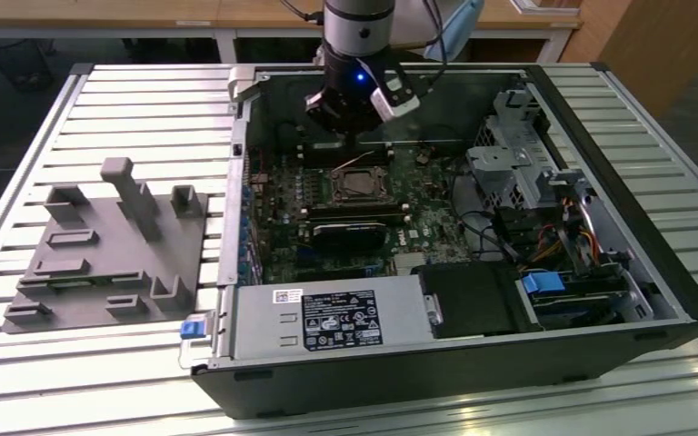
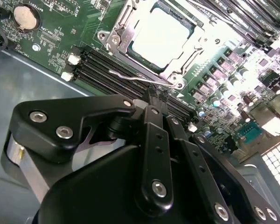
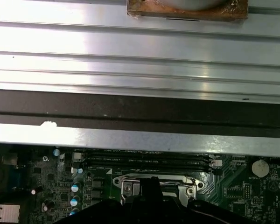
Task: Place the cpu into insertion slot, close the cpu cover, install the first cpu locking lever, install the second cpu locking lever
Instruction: 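Install the first cpu locking lever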
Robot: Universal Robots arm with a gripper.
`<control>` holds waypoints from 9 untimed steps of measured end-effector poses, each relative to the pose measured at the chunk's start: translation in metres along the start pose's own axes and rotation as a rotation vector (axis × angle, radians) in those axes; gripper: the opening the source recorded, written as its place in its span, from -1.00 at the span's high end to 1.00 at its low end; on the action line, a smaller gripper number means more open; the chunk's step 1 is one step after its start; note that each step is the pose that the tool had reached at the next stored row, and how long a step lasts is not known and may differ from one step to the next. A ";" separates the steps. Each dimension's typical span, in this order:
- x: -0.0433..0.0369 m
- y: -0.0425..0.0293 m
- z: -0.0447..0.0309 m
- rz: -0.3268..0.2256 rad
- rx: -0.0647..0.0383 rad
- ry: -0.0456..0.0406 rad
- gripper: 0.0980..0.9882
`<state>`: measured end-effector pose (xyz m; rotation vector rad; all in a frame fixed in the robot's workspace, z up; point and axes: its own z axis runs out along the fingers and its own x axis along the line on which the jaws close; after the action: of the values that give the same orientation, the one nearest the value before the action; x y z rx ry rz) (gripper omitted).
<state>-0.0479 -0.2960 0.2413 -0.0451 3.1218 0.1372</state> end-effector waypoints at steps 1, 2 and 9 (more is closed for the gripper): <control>-0.0001 0.0000 0.0002 0.000 0.000 -0.0001 0.98; -0.0002 0.0000 0.0003 0.000 0.000 -0.0002 0.98; -0.0034 -0.0002 0.0010 0.000 0.000 -0.0002 0.98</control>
<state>-0.0445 -0.2960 0.2404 -0.0449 3.1215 0.1375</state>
